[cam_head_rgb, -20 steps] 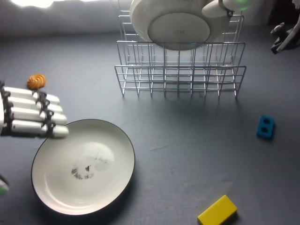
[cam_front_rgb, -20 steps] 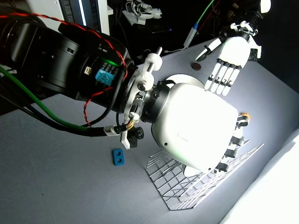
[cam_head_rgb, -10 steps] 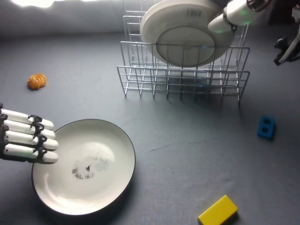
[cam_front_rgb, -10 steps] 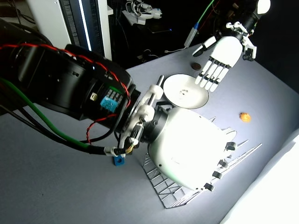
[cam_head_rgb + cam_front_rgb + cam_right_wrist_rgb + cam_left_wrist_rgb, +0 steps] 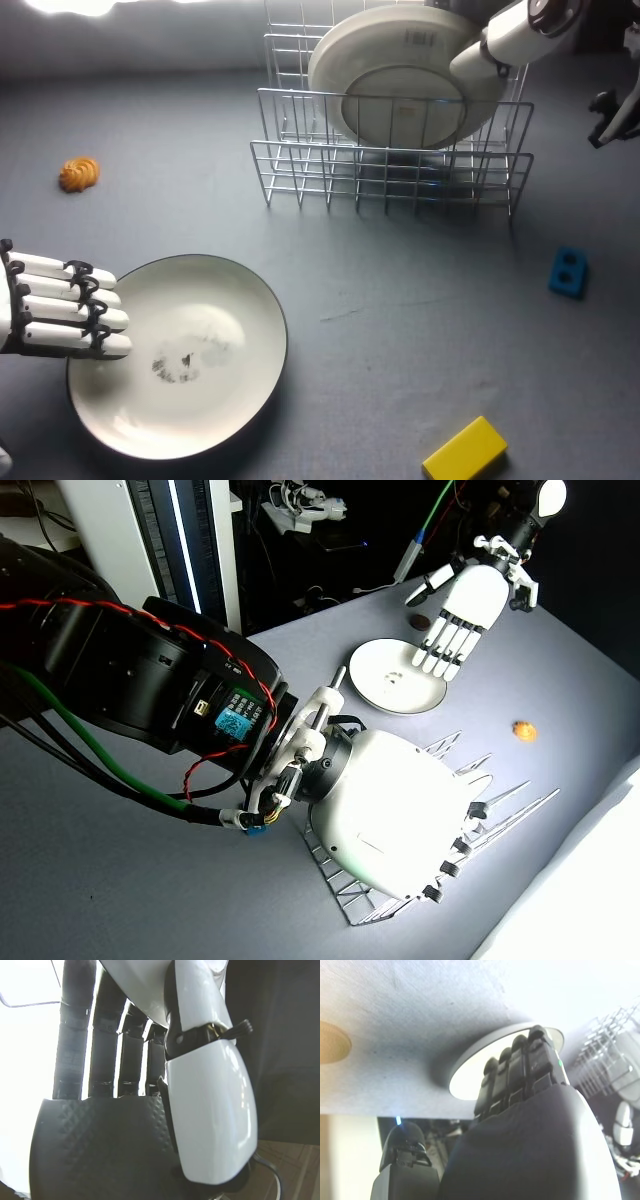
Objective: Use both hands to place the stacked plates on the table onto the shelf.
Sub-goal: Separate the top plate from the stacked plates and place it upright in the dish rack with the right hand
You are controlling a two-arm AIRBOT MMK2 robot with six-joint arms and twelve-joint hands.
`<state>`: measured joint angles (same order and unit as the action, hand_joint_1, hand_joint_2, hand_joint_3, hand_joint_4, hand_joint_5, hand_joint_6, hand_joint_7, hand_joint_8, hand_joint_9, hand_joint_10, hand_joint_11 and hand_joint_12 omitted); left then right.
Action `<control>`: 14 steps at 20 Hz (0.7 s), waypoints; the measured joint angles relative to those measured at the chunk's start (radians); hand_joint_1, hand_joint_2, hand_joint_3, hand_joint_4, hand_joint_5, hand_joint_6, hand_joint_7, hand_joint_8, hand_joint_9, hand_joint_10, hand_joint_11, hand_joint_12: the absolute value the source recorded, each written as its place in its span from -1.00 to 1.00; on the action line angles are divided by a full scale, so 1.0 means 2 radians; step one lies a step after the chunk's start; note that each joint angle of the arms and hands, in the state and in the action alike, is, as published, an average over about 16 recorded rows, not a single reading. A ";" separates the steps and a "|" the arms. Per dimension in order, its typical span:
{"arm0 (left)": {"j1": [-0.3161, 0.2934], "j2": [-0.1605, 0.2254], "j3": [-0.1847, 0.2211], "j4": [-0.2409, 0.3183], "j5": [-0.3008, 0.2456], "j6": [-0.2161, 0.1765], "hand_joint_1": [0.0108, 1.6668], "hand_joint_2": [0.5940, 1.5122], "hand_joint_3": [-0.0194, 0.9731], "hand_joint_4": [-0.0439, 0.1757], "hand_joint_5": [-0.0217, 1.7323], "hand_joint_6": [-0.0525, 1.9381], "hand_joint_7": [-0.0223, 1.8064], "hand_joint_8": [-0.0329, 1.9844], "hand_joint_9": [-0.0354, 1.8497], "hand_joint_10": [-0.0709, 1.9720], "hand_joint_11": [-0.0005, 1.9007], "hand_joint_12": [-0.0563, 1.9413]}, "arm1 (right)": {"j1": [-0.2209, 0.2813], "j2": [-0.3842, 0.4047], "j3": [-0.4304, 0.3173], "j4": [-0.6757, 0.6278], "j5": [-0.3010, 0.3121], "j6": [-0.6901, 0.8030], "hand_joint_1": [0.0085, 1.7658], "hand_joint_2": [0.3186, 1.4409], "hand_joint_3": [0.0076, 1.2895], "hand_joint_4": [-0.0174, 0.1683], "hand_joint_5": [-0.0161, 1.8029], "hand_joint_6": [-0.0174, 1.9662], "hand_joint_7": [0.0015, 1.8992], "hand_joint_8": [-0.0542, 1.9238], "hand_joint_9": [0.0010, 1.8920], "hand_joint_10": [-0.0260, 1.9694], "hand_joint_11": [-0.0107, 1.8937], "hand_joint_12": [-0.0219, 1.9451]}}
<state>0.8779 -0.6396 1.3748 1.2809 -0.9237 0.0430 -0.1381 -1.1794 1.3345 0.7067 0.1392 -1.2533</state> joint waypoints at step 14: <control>0.053 0.007 -0.045 -0.053 0.033 0.001 -0.99 0.16 -0.94 -0.68 -0.98 -0.96 -0.96 -0.98 -0.95 -0.93 -0.99 -0.98 | 0.014 0.003 -0.003 -0.009 -0.002 0.007 0.28 0.37 -0.99 -0.87 -0.17 -0.42 -0.01 -0.69 0.02 -0.76 -0.36 0.27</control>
<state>0.9836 -0.6256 1.2855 1.1754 -0.8569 0.0452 -0.1094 -1.1735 1.3291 0.6885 0.1359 -1.2387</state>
